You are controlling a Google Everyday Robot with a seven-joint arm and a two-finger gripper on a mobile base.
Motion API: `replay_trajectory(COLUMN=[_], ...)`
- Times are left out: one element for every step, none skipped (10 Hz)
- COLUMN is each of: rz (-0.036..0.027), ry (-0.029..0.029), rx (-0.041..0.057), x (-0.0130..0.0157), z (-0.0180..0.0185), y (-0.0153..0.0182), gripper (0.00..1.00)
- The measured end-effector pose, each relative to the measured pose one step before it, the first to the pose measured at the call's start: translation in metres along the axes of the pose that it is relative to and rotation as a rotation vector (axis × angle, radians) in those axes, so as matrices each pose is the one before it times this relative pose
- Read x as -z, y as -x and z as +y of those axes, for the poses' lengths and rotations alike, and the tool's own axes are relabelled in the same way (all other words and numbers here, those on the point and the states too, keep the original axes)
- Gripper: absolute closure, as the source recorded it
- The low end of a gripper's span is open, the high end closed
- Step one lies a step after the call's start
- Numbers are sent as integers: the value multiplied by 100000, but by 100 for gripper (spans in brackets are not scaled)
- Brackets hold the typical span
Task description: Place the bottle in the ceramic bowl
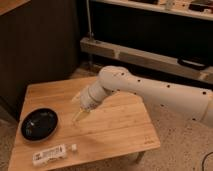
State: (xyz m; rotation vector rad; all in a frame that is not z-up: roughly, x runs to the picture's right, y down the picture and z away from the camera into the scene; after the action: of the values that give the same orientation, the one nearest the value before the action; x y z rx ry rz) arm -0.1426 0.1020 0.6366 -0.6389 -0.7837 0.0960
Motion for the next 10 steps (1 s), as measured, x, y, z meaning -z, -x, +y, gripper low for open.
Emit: replay_trajectory(rz=[-663,-794,-689,-374,-588,-990,-520,-298,-406,-412], ry=[-21,154,222,304,559,560,482,435,967,1367], rx=[-702,-449,-266,-146,-10,-82,-177,-228,-340,-841], x=[-690,-707,-720,-583,-770,-735,-527,-383,-642,-884], z=[574,394,422,285,342,244,281,251,490,755], y=[-291,-274,-158,-156,-94,29,-65,-43,-65,-275], gripper=[35,35,35,35,35,35,35,35,35,35])
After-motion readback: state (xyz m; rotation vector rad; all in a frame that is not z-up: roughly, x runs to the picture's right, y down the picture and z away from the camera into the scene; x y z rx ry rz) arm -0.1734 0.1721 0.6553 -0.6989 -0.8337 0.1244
